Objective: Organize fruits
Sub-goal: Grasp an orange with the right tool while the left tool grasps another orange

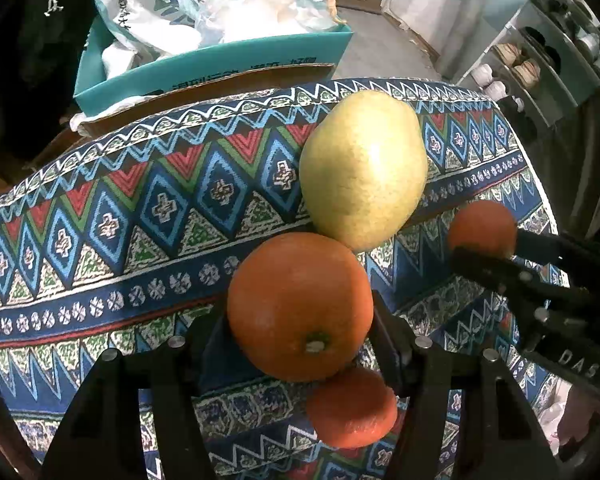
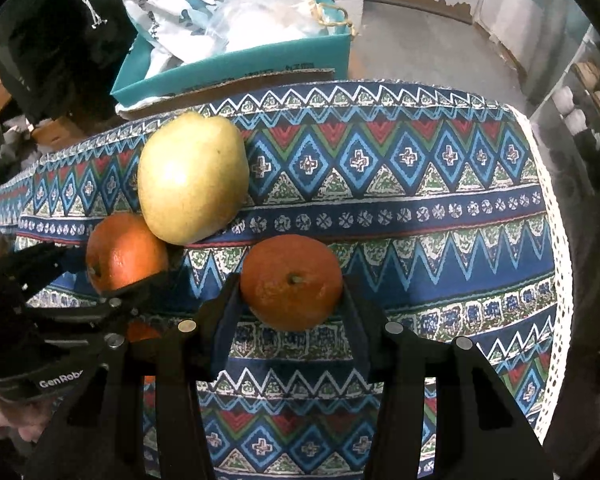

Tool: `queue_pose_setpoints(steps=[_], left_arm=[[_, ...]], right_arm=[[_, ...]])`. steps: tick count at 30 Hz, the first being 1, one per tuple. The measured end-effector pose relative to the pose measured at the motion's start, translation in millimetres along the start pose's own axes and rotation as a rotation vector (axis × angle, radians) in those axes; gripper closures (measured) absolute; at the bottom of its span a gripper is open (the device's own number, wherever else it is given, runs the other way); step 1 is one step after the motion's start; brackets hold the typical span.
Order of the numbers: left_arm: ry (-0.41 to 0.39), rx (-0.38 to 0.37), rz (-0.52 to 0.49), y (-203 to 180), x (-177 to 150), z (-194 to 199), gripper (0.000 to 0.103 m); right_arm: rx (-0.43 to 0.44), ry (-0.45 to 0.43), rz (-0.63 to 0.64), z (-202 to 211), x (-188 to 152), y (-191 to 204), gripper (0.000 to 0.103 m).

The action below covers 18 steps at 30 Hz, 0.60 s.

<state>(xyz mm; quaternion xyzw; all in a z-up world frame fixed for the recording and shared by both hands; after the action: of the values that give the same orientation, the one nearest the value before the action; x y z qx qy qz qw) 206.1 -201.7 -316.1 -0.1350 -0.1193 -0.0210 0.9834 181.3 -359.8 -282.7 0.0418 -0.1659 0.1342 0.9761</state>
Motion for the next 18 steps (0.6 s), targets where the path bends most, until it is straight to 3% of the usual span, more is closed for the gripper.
queue_pose_setpoints(steps=[18], left_arm=[[-0.107, -0.022, -0.031, 11.6, -15.1, 85.1, 0.038]], right_arm=[[0.013, -0.103, 0.033, 51.2, 3.6, 23.9, 0.055]])
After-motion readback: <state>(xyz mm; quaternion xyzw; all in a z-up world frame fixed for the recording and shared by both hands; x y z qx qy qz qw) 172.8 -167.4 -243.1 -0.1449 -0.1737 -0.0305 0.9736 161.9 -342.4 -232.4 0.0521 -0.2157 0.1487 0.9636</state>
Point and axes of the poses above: each gripper's, at about its wrist camera, not at the fingertips, and z roughly against the way its jaws point, y to its left, x to its top, the point moved 1 cm from there along -z, roughly the way its jaws point, and after that the axes turned 14 degrees about z, right-handed, at the moved point
